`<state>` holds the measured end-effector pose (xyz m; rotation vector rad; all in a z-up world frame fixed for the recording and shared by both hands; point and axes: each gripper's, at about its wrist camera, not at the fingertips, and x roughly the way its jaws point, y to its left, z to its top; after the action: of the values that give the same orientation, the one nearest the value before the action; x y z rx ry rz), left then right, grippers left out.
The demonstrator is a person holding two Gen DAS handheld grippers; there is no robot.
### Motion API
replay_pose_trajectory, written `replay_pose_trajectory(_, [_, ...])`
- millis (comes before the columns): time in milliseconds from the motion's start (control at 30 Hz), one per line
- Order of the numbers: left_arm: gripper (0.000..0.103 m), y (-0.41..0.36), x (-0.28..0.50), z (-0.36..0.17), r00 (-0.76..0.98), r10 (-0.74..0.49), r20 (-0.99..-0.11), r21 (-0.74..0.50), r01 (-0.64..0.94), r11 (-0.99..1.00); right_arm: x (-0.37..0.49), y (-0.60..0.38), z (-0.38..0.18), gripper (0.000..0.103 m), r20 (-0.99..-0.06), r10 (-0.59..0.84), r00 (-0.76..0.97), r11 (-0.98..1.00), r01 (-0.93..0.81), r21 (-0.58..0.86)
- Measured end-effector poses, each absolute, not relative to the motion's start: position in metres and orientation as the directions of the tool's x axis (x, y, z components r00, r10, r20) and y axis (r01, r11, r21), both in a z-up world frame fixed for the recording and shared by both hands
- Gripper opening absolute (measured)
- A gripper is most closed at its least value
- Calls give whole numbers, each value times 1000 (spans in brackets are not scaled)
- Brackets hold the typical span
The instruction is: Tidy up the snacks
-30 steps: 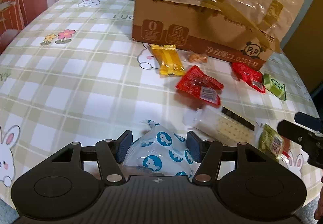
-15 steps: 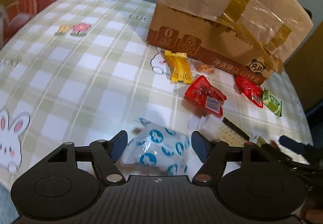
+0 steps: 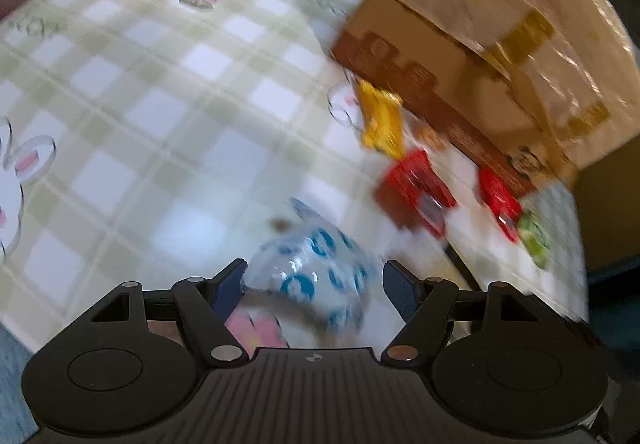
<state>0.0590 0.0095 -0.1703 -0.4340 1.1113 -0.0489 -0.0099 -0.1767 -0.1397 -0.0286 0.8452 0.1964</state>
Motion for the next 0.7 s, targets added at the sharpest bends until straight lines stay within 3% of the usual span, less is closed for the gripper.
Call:
replay_pose_trajectory(267, [75,-3,94,-175,497,-205,-843,-271,-63,961,-4,-175,-144,81,-756,167,633,980,-187,59])
replay_pose_trajectory(700, [77,20,49,-141,488,-221,-845,-309,-107,945,11,-151,-159,81,-773,172,610,947,-317,-39])
